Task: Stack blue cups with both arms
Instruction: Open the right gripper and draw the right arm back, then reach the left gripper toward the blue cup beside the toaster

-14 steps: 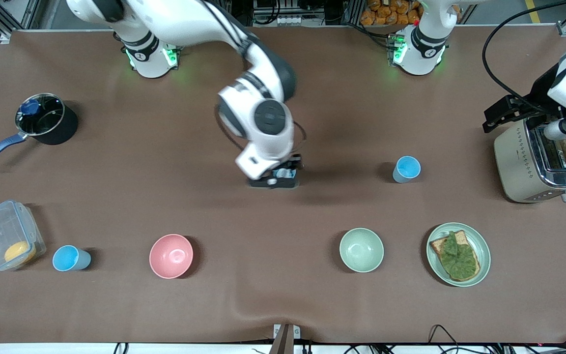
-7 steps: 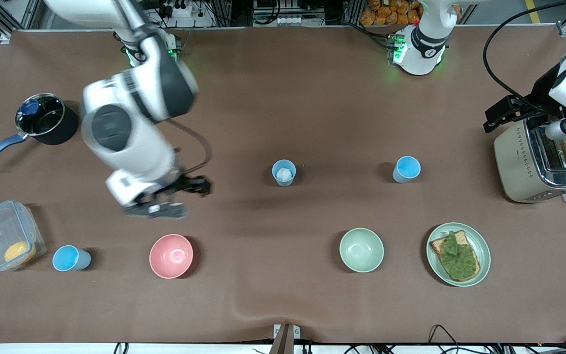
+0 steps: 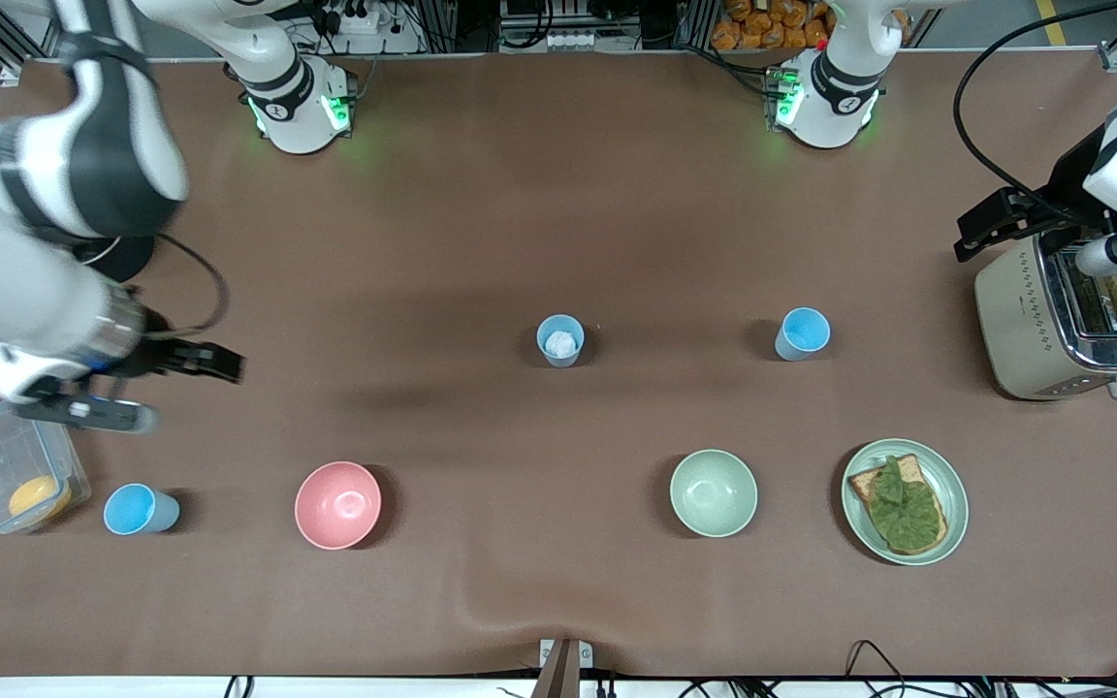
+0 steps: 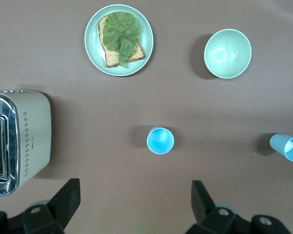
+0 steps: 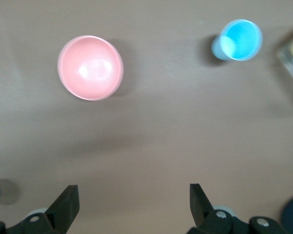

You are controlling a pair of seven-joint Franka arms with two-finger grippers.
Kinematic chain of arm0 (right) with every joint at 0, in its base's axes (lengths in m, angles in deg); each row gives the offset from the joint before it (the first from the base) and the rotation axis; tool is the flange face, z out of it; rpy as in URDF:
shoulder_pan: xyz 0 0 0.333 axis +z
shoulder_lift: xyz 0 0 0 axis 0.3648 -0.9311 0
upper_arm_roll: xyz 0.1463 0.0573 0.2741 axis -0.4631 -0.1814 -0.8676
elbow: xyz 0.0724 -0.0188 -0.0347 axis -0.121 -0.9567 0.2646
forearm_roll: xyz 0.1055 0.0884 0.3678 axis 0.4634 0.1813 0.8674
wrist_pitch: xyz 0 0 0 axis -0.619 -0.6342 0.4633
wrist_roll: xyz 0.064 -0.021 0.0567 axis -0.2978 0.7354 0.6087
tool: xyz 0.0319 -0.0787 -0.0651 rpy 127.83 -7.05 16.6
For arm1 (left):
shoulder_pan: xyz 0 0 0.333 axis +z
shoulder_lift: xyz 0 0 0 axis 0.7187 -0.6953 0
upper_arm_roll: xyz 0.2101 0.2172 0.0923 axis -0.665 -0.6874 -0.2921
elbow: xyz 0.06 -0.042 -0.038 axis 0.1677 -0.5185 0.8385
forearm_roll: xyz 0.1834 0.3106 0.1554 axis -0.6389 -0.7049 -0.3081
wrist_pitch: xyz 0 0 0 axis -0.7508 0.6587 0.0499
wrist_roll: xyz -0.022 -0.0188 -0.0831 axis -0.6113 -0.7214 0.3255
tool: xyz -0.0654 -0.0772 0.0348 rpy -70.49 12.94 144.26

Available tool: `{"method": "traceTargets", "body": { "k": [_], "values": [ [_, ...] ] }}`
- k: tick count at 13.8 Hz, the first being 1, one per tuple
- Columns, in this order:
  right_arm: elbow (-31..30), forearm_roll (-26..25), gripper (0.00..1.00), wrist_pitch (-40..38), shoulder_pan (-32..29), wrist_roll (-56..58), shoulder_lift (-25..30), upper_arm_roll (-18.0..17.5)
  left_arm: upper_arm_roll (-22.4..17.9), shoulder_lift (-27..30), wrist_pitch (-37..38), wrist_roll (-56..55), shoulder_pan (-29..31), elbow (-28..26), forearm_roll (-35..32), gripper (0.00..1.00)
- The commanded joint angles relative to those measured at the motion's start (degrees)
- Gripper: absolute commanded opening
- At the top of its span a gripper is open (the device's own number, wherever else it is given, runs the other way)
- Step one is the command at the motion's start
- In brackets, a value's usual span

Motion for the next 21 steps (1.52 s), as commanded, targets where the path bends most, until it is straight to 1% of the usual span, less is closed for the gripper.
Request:
{"method": "traceTargets", "body": {
  "k": [1,3,5,8,9,11,13,16,18,20,21],
  "values": [
    [-3.2,-0.7,1.0,-1.9,-2.0,1.4,4.9,-1.2,0.4,-0.1,0.9,-0.8,0.0,0.3,0.6,1.0],
    [-3.4,-0.7,1.0,-4.1,-2.5,1.5,7.0,-1.2,0.5,-0.8,0.9,-0.4,-0.5,0.2,0.4,1.0],
    [-3.2,-0.7,1.0,-4.3,-3.0,1.5,8.7,-1.2,0.5,-2.4,1.0,-0.3,-0.6,0.1,0.4,1.0],
    [0.0,-0.6,1.0,-4.3,-3.9,1.9,8.2,-1.2,0.5,-2.9,0.9,0.0,-0.7,0.2,0.4,1.0],
    [0.5,-0.3,1.0,-4.7,-5.2,2.6,8.1,-1.2,0.6,-3.1,1.0,0.4,-0.2,0.1,0.4,1.0],
    [0.3,-0.2,1.0,-9.3,-6.6,8.0,7.9,-1.3,0.5,-3.1,0.9,-0.5,-0.5,0.1,0.4,1.0],
    [0.1,0.3,1.0,-9.5,-8.2,11.0,8.0,-1.3,0.5,-3.6,0.9,-0.5,-0.7,0.1,0.2,1.0],
    [-0.1,0.4,1.0,-9.9,-7.6,8.9,8.2,-1.5,0.5,-5.3,0.9,0.2,-0.6,0.3,-0.2,1.0],
    [-1.8,0.4,1.0,-9.7,-7.5,4.5,8.7,-1.8,0.4,-5.5,0.5,0.6,-0.4,0.1,-0.3,1.0],
    [-2.1,0.3,1.0,-9.6,-6.2,4.6,9.0,-2.1,0.5,-5.9,0.6,0.4,-0.7,0.3,-0.6,1.0],
    [-2.2,0.3,1.0,-9.6,-6.4,5.3,9.1,-2.1,0.5,-6.0,0.5,0.6,-0.7,0.1,-1.9,1.0]
  ]
}}
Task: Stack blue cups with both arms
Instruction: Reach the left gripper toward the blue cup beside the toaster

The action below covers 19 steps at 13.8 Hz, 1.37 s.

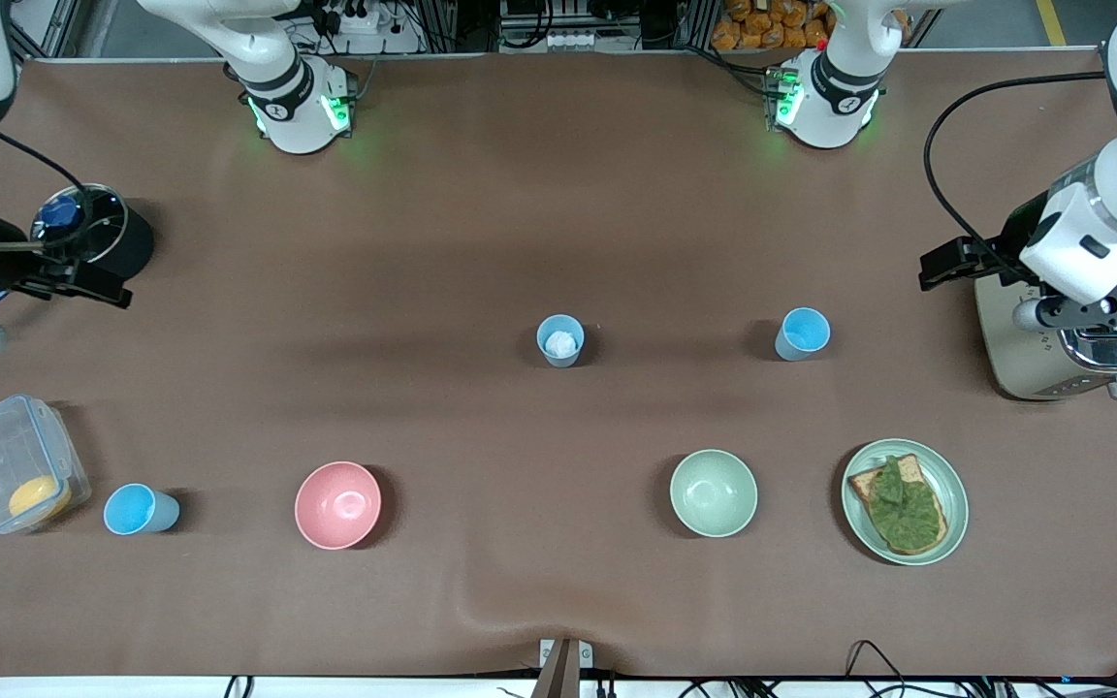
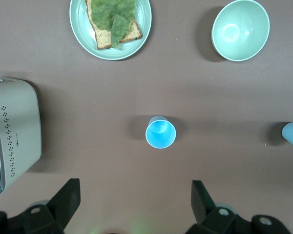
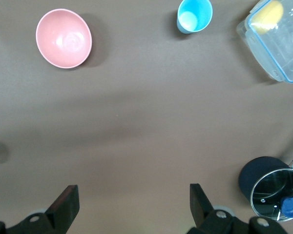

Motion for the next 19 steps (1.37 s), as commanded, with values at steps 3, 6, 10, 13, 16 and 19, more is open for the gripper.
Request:
{"method": "traceTargets", "body": {
  "k": [3,6,10,13,16,19],
  "values": [
    [-1.9,0.2,1.0,1.1,0.2,1.4,1.7,-0.4,0.6,0.2,-2.4,1.2,-0.4,-0.5,-5.8,1.0],
    [-4.9,0.2,1.0,4.7,1.3,1.4,3.1,-0.5,0.7,0.4,-3.5,1.5,-0.1,-5.6,-4.9,1.0],
    [-8.2,0.2,1.0,6.9,0.9,1.4,5.3,-0.4,0.6,-4.4,-5.5,-0.4,-3.6,-6.0,-5.0,1.0],
    [-8.4,0.2,1.0,6.8,0.9,1.4,5.4,-0.4,0.6,-7.9,-11.9,0.1,-4.8,-8.6,-5.6,1.0],
    [-8.4,0.2,1.0,7.0,0.8,1.4,5.4,-0.3,0.5,-7.9,-24.6,1.0,-4.1,-19.0,-5.8,1.0],
    [-11.5,0.1,1.0,10.1,0.9,1.4,7.4,-0.2,0.6,-8.2,-31.5,1.9,-4.0,-25.1,-7.9,1.0]
  ]
}}
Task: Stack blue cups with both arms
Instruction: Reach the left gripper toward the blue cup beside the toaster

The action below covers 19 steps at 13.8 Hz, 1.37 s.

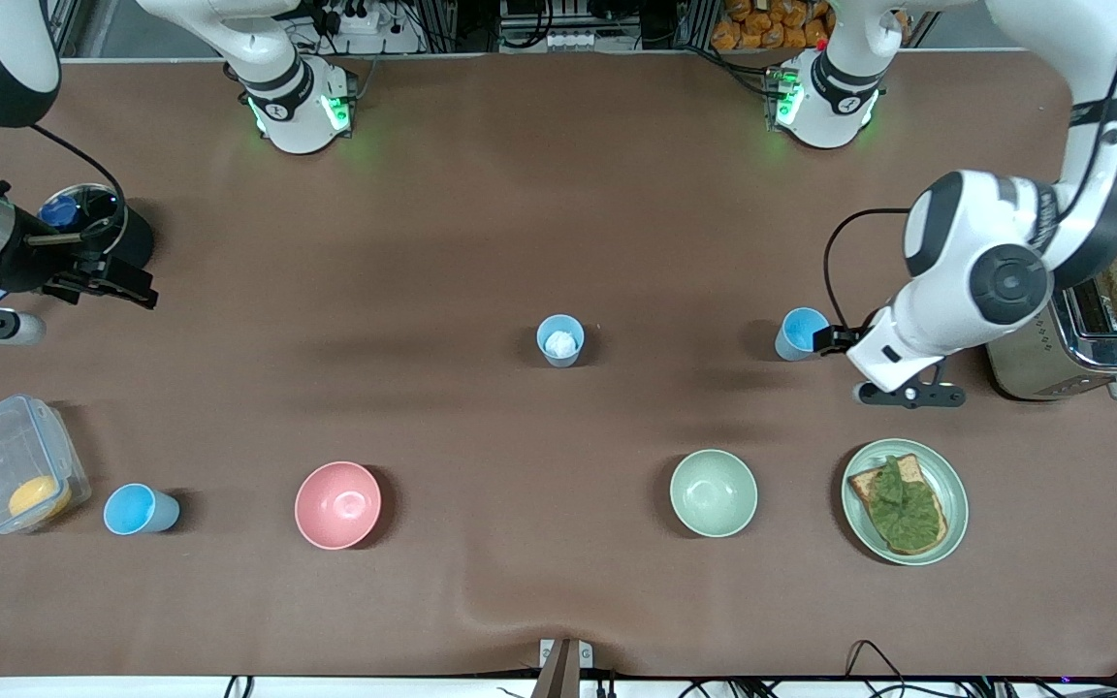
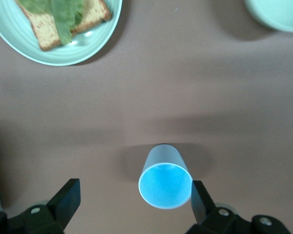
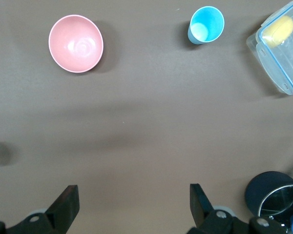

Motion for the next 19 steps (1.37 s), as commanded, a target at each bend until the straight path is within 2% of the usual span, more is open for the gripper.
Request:
{"method": "traceTargets", "body": {
  "k": [1,6,8,16,17,18,19],
  "values": [
    [-7.7,0.1,1.0,5.8,0.0,0.4,5.3,0.0,0.1,1.4,-5.5,0.8,0.3,-6.1,-1.9,1.0],
    [-6.9,-0.7,1.0,5.9,-0.8,2.5,4.7,0.3,0.1,0.6,-10.9,1.7,0.7,-11.0,-1.9,1.0],
    [-6.8,-0.7,1.0,6.0,-2.5,6.8,4.5,0.4,0.1,0.0,-10.9,1.8,1.4,-11.1,-1.9,1.0],
    [-5.9,-0.7,1.0,5.9,-2.1,6.4,4.5,-0.1,0.1,-2.3,-10.9,1.8,1.3,-11.9,-1.9,1.0],
    [-5.8,-0.7,1.0,6.0,-2.1,6.4,4.4,-0.1,0.1,-2.6,-10.9,1.9,1.3,-11.9,-1.9,0.95],
    [-5.8,-0.7,1.0,6.2,-1.9,6.3,4.4,-0.1,0.1,-2.7,-10.9,1.9,1.3,-11.9,-1.9,0.85],
    [-5.8,-0.7,1.0,6.1,-1.9,6.3,4.4,-0.1,0.1,-2.9,-10.9,1.9,0.8,-12.0,-1.9,0.67]
  ]
}}
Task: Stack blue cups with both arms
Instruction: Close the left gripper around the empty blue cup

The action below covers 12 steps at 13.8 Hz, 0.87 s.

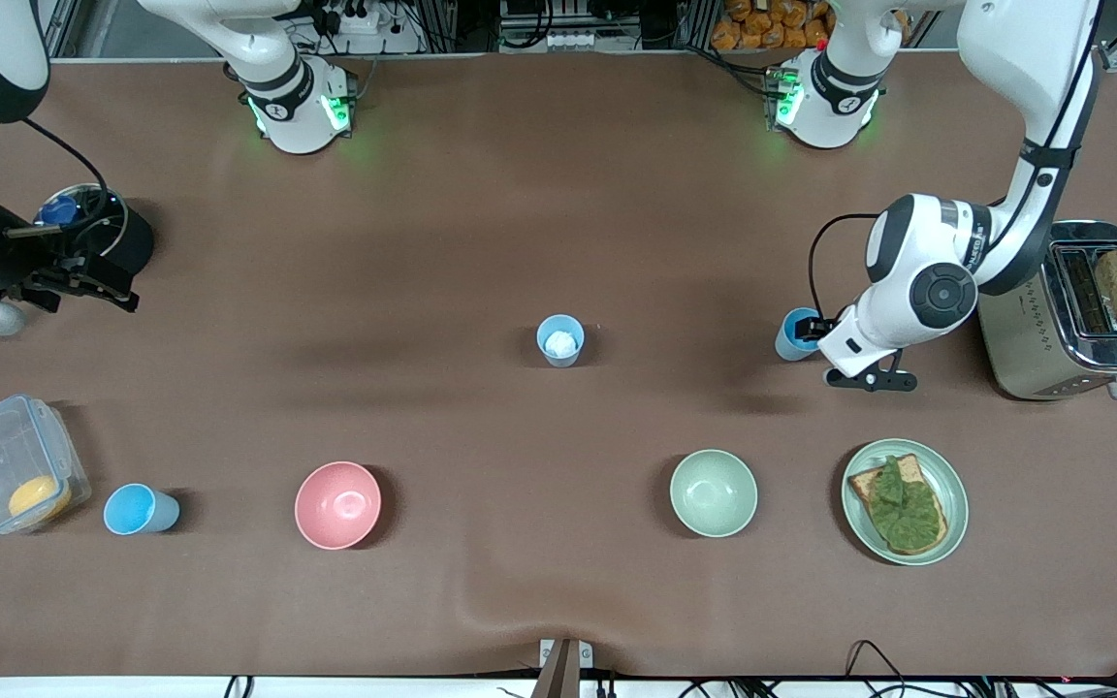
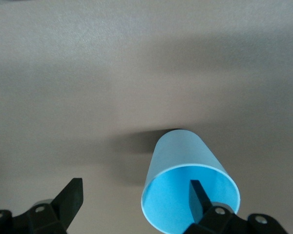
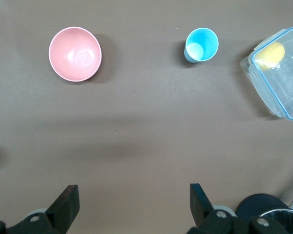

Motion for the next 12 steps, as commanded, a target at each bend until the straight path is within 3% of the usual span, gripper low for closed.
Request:
{"method": "traceTargets", "body": {
  "k": [1,2,4,12],
  "values": [
    [-0.8,-0.3,1.0,0.0,-0.2,0.2,1.5,-0.3,0.2,-0.4,-0.8,0.8,0.0,-0.4,-1.4,0.47],
    [-0.8,-0.3,1.0,-0.1,-0.4,0.2,1.7,-0.1,0.2,-0.4,-0.8,0.7,-0.2,-0.2,-1.4,0.25],
    [-0.6,-0.3,1.0,-0.4,-0.3,0.2,1.9,-0.1,0.2,-0.1,-0.8,0.6,-0.1,0.3,-1.4,0.0],
    [2.1,-0.4,1.0,-0.7,0.4,0.1,2.0,0.1,1.2,3.2,-0.4,0.3,0.0,0.9,-0.9,0.0]
  ]
}}
